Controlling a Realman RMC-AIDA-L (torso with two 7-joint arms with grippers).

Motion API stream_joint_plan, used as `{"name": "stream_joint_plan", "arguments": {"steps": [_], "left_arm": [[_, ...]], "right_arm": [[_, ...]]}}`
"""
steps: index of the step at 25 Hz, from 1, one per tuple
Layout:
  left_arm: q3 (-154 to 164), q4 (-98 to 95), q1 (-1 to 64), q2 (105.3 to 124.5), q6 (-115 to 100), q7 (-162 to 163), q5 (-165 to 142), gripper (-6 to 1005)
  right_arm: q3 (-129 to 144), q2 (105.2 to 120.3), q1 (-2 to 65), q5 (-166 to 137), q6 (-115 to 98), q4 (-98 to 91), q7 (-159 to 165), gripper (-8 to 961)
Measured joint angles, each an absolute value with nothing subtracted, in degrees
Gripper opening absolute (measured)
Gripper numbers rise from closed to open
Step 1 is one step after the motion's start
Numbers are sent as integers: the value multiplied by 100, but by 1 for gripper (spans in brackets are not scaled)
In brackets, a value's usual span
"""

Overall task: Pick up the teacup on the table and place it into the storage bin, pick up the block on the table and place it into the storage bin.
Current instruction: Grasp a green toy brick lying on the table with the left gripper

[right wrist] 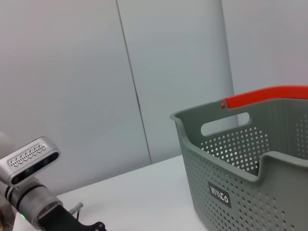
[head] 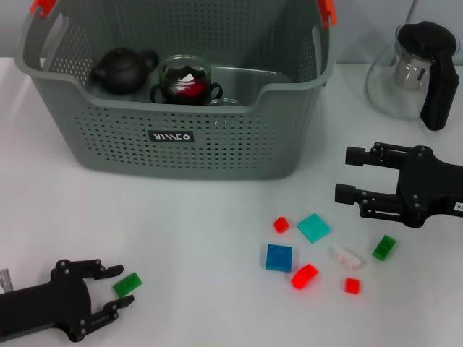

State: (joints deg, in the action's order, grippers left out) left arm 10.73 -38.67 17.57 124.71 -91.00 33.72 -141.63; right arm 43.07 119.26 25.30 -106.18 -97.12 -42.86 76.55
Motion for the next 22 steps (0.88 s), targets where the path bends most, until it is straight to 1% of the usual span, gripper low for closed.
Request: {"name": "stream_joint_plan", "arguments": {"steps": [12,20,22], "left_arm": [[1072,-3851,1763,12471,-9088,3452,-14168,439],[1114,-3885,1794,12467,-8902,3847,-14171,328],[1104,-3898,1802,12463,-8885,3933,-14169,274]], "right_arm": [[4307,11922,2526,-10617,-9712,-4272,7655,741],[4307,11918,2530,-10617,-9712,-4279,7673,740],[4311,11918,2536,-10617,-9712,-4290,7699,740]]}}
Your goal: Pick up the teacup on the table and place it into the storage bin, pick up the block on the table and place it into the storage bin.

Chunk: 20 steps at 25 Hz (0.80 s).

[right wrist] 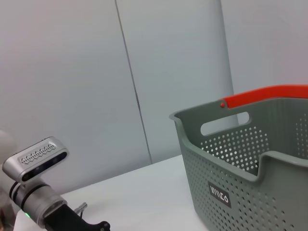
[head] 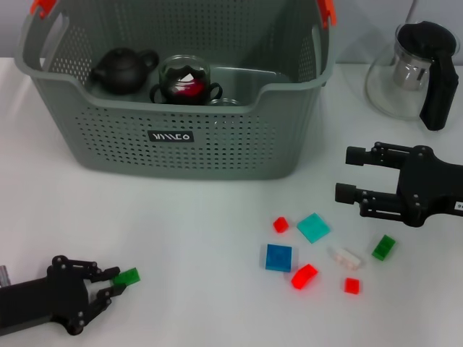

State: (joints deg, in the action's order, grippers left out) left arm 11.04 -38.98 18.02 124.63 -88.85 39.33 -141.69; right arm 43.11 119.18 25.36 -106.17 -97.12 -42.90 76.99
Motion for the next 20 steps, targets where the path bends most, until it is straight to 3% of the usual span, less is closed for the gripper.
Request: {"name": "stream_joint_plan", "arguments": {"steps": [3,11,20], "left_arm": [[1093,-3939,1806,12455,-8893,3991,-14165,192],[981,-4210,1808,12409,-9501,4231,-14101,206],[548,-4329,2282,12071,-11130,5023,-13931,221]], "right_arm": [[4321,11918,2545,-10617,-9717,-4293,7714,740],[4310,11918,2557,-10612,-9721,-4298,7717,741],[4306,11918,2557,-10613,-9721,-4298,7711,741]]}}
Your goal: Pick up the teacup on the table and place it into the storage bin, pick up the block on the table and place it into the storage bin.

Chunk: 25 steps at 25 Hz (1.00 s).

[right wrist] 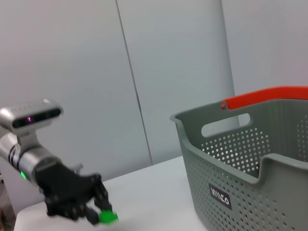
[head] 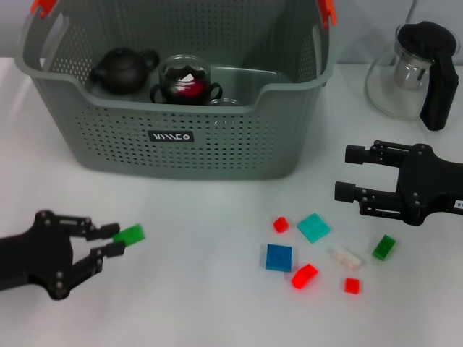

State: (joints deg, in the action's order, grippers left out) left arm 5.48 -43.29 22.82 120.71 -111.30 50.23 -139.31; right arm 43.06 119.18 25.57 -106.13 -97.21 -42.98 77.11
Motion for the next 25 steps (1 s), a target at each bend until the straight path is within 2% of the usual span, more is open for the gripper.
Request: {"name": "stream_joint_plan", "arguments": {"steps": [5,11,20,25], "left_arm": [[647,-4160,2792,11951,-11615,5390,-13399,230],[681,-4112,3508,11929,-11452,6079,-12575,240],[1138,-4492,4512,11950,-9626,7931,-12030,255],[2844,-4945,4649,11900,-7890,9328,-12183,264]], "right_arm": [[4313,11936,2566,-10609,-9720,-4298,7670,740],[4343,11945,2604,-10607,-9721,-4298,7658,740],[4325,11950,2618,-10609,-9731,-4252,7655,740],[4311,11953,2620,-10611,-9731,-4252,7655,741]]}}
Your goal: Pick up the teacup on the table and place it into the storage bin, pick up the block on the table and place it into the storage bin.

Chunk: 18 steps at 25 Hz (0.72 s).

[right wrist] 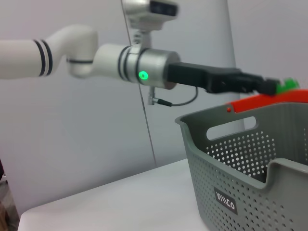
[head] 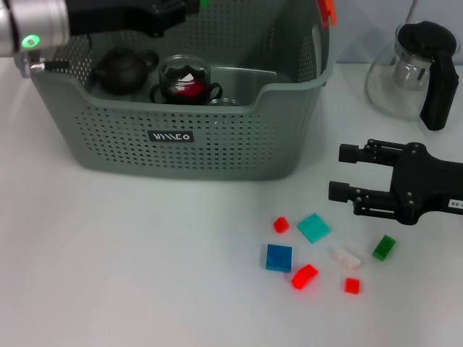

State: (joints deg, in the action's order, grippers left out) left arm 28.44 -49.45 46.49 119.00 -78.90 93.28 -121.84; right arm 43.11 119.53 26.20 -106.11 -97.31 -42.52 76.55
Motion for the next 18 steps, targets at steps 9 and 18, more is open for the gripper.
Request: {"name": "stream_joint_plan", "arguments": {"steps": [9,18], "left_arm": [[4837,-5650,4943,11864,-6755,11407,-14264,279],[5421,-5686,5117,11984,-6120,12249,-14741,294]], "right_arm": [[4306,11953,2619,-10615,-9693,-4259,7647,741],[4310,11953,2628,-10616,-9688,-4258,7639,740]]}}
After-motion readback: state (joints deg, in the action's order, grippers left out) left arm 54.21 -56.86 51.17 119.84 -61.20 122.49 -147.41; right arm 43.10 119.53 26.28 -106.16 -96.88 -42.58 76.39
